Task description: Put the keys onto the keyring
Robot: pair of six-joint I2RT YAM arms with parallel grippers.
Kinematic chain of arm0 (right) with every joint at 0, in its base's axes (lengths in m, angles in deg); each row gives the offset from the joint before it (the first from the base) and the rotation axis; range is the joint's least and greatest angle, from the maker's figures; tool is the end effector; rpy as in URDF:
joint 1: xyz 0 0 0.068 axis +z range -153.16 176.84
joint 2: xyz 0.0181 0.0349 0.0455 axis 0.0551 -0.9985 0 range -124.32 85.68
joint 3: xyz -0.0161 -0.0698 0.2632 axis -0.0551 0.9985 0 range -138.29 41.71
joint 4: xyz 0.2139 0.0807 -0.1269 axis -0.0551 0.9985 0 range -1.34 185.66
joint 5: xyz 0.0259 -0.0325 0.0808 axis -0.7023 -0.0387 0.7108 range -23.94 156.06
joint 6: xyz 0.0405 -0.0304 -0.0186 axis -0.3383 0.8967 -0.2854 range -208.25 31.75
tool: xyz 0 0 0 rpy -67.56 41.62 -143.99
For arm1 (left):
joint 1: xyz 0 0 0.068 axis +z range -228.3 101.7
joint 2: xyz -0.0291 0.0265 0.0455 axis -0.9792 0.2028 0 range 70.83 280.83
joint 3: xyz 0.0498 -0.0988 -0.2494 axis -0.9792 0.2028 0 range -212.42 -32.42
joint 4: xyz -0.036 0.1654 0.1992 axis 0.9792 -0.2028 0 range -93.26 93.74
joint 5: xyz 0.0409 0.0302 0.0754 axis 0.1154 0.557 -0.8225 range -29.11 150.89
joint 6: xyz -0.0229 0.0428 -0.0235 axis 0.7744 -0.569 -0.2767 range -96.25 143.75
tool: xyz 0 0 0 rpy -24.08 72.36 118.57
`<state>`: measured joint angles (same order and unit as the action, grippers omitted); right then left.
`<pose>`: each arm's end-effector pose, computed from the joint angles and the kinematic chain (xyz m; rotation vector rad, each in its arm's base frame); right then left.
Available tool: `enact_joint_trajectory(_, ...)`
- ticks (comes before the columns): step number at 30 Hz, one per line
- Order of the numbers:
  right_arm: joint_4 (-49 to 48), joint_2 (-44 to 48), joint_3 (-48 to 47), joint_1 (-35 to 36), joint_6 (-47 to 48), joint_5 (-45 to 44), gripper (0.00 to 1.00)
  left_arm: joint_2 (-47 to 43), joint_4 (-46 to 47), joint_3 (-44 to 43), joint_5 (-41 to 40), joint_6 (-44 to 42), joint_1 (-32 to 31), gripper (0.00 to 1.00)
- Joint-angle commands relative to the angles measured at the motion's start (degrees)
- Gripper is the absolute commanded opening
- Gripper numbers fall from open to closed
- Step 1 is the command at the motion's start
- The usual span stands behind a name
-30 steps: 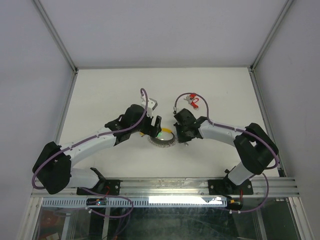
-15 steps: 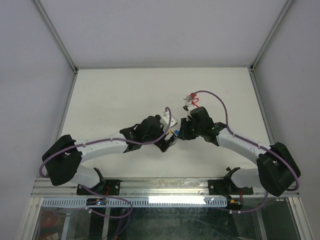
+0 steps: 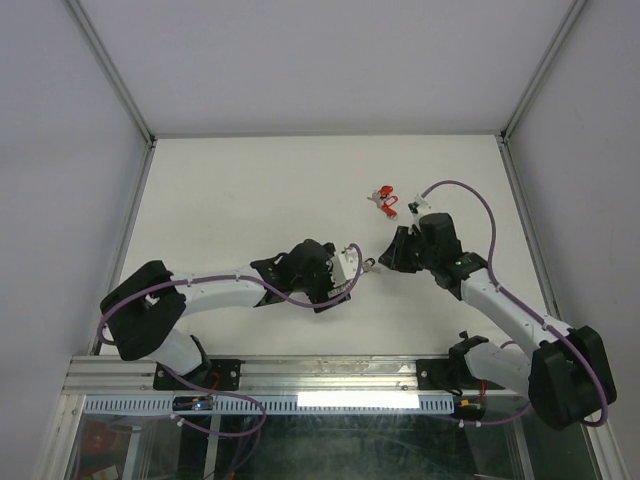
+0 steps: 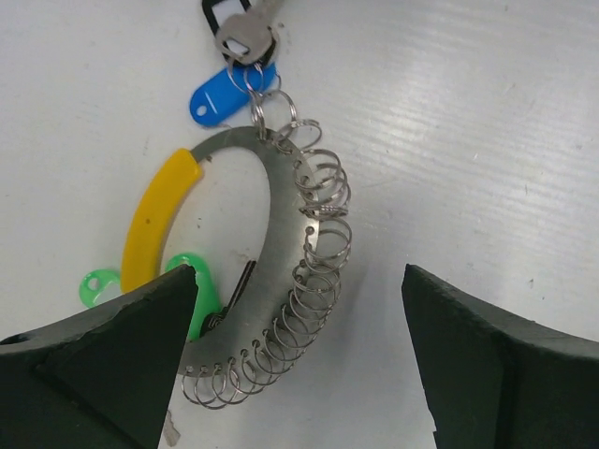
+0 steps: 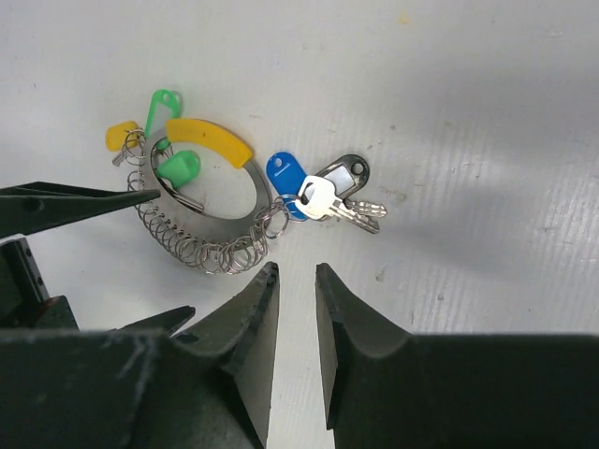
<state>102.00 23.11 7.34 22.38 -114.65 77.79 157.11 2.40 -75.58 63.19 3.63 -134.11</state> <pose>0.1992 0.1031 0.2127 -0.0923 2.3776 0.6879 0.1678 -0.2497 0.1765 1.4759 1.8590 -0.3506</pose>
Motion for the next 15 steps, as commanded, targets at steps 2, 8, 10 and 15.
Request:
enact_joint_trajectory(2, -1.2, 1.6, 0.5, -1.6, -0.6, 4.0, 0.25, 3.2, -2.8, -2.4, 3.6, -8.6, 0.0, 0.89)
enact_joint_trajectory(8, -1.6, 2.4, 1.5, -1.8, -0.4, 5.2, 0.25, 6.7, -5.7, -4.6, 3.4, -12.7, 0.1, 0.88)
enact_joint_trajectory(10, -1.6, 2.7, 1.8, -1.8, -0.4, 5.3, 0.25, 8.0, -7.2, -6.0, 4.0, -14.1, 0.2, 0.88)
enact_joint_trajectory(15, -0.7, 4.0, 2.3, -1.9, -0.2, 5.4, 0.25, 10.9, -12.8, -9.8, 7.4, -17.1, 0.8, 0.83)
